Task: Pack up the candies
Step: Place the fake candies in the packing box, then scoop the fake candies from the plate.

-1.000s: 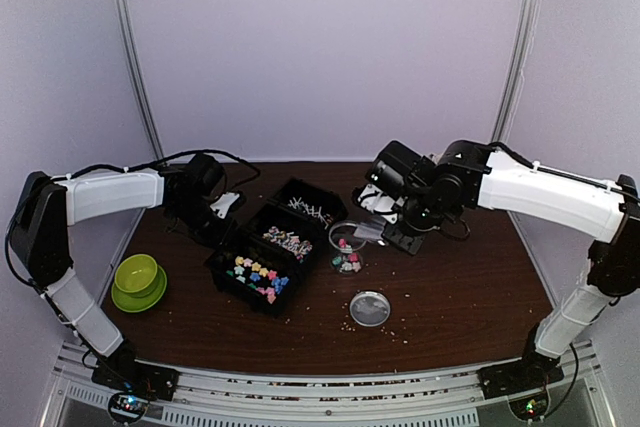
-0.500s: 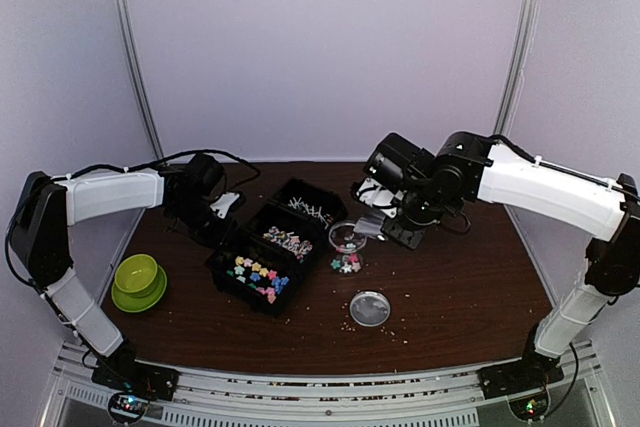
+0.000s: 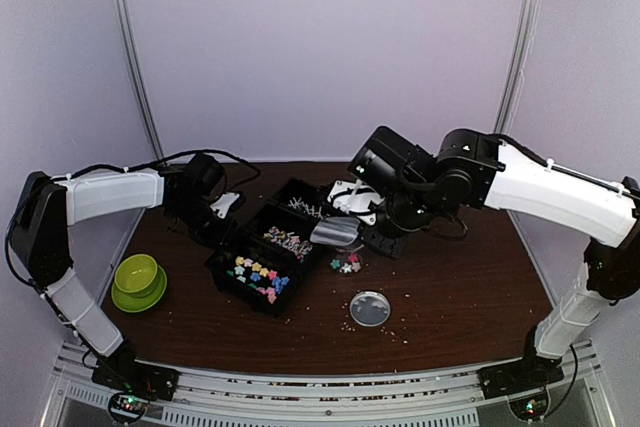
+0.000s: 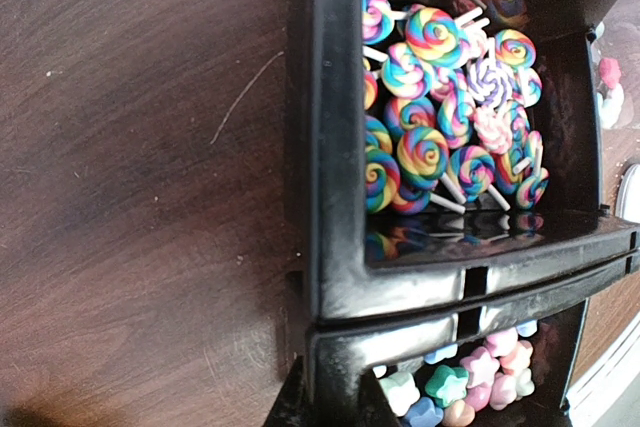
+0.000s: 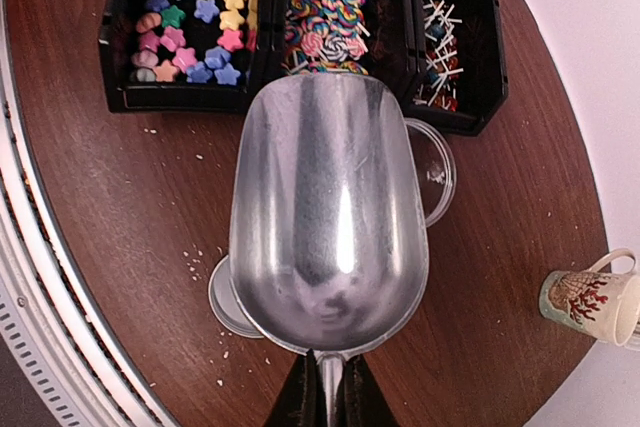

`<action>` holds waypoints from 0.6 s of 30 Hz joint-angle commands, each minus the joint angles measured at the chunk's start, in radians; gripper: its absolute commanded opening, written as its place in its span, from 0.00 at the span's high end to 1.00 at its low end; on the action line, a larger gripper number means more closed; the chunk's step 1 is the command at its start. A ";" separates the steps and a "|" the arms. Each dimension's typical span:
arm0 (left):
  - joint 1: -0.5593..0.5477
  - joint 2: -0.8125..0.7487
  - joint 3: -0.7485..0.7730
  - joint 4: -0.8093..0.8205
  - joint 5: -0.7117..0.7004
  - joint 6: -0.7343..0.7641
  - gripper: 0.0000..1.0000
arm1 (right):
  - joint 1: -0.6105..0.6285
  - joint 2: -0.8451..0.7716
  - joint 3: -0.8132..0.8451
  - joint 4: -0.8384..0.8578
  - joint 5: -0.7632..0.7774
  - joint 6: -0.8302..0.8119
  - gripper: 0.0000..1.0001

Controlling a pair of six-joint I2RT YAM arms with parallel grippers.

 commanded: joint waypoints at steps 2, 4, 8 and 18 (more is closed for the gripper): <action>0.007 -0.054 0.055 0.130 0.077 -0.006 1.00 | 0.054 0.055 0.076 -0.011 -0.021 -0.028 1.00; 0.008 -0.054 0.055 0.131 0.077 -0.005 1.00 | 0.070 0.076 0.098 -0.020 -0.019 -0.031 1.00; 0.008 -0.057 0.055 0.130 0.078 -0.005 1.00 | 0.098 0.117 0.159 -0.046 -0.018 -0.034 1.00; 0.008 -0.059 0.056 0.131 0.077 -0.005 1.00 | 0.150 0.223 0.262 -0.115 -0.004 -0.044 1.00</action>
